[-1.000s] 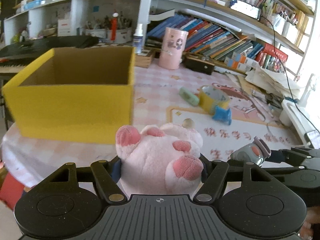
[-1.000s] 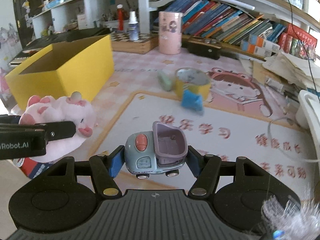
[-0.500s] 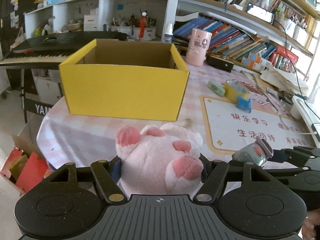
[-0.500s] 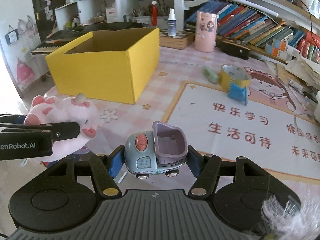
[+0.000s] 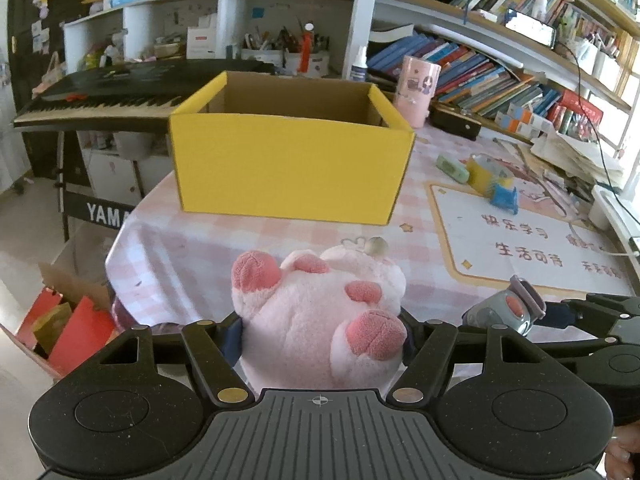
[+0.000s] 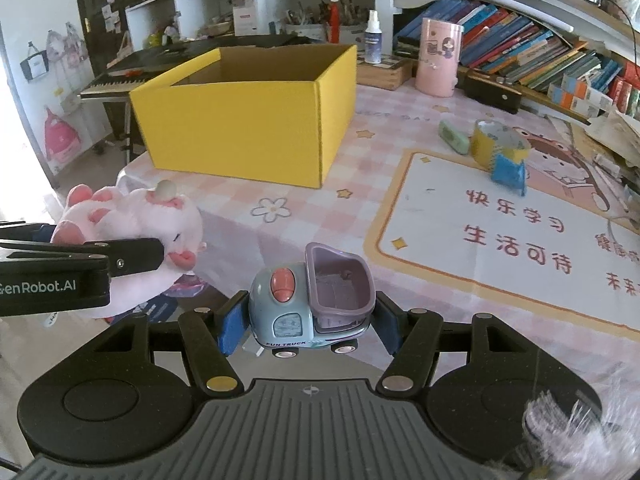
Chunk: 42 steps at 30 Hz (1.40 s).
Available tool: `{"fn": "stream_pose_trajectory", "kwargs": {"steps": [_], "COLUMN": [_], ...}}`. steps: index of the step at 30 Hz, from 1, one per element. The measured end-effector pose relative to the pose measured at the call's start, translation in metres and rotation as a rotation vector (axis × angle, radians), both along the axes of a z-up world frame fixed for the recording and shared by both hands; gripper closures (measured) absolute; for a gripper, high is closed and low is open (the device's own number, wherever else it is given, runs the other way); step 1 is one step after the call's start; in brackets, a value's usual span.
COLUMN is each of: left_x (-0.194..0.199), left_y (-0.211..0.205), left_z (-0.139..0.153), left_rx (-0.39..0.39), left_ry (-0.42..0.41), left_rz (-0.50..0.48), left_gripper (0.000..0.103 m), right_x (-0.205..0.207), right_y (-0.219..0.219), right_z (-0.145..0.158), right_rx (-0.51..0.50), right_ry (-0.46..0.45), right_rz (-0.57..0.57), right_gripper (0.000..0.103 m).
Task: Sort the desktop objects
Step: 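Carry the grey truck and pink plush paw toward the yellow box with both tools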
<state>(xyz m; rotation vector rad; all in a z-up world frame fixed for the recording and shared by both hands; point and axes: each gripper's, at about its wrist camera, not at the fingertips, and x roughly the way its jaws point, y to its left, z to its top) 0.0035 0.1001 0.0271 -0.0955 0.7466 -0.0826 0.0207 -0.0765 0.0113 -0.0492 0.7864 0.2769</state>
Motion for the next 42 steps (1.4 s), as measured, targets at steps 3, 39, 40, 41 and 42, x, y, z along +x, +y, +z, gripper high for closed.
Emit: {"fn": "stream_pose_trajectory", "kwargs": {"steps": [3,39,40,41,42], "left_x": [-0.002,0.005,0.007,0.009,0.011], "left_y": [0.008,0.070,0.070,0.070,0.070], "left_z": [0.001,0.022,0.025,0.028,0.031], "left_rx": [0.003,-0.010,-0.009,-0.008,-0.008], "left_ry": [-0.003,-0.099,-0.111,-0.120,-0.129], "left_rz": [0.012,0.067,0.068,0.069,0.069], "left_gripper": [0.033,0.033,0.033,0.033,0.033], "right_x": [-0.001,0.019,0.022,0.025,0.028], "right_y": [0.009,0.074,0.074,0.074,0.073], "right_z": [0.000,0.012,0.015,0.017,0.020], "right_rx": [0.003,-0.009,-0.007,-0.005,-0.004], "right_ry": [0.000,-0.034,-0.038,-0.043,-0.049], "right_rz": [0.010,0.072,0.070,0.068,0.066], "right_gripper": [0.041,0.041,0.041,0.041,0.041]}}
